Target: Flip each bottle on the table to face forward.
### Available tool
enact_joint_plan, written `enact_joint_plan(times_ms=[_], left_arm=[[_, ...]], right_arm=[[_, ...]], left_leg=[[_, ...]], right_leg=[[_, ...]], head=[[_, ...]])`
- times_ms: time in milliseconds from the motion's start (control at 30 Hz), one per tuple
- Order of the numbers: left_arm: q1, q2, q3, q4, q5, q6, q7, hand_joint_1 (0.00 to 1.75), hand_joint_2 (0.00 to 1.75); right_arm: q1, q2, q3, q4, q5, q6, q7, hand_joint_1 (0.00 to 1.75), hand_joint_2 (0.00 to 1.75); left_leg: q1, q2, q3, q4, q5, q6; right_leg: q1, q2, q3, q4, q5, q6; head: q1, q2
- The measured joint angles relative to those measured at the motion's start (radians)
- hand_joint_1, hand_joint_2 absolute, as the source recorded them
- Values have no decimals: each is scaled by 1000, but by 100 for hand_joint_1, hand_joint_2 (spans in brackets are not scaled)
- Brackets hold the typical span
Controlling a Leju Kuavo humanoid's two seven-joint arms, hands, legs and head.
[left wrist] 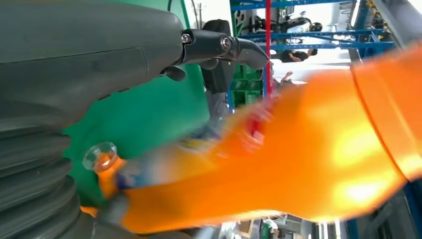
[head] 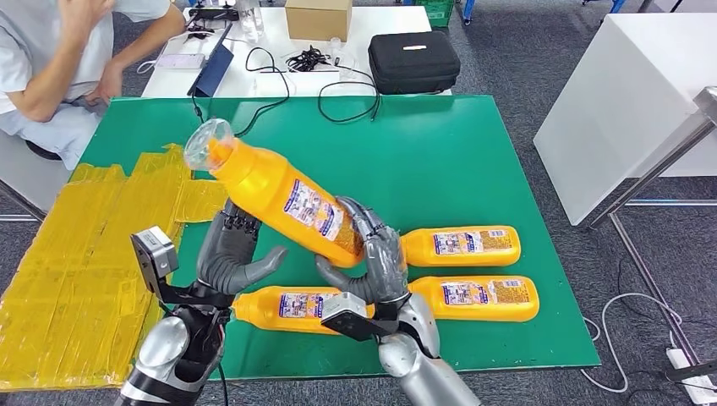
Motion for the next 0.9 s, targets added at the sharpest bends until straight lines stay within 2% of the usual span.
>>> enact_joint_plan(times_ms=[167,367,900], left_arm=[[-5,0,0,3,3,-1,0,0,175],[-6,2,3,5,16,4,-2,0,175],[-3,10,25,13,55,1,-5,0,175]], right_arm=[[-11,2,39,35,-1,7,0,175,175],[-19,8,83,63,12,64,-8,175,175],[-30,17,139,86,41,59,0,175,175]], left_leg=[[0,0,0,0,0,0],[0,0,0,0,0,0],[0,0,0,0,0,0]], right_leg=[[0,0,0,0,0,0],[0,0,0,0,0,0],[0,0,0,0,0,0]], head=[[0,0],[0,0],[0,0]])
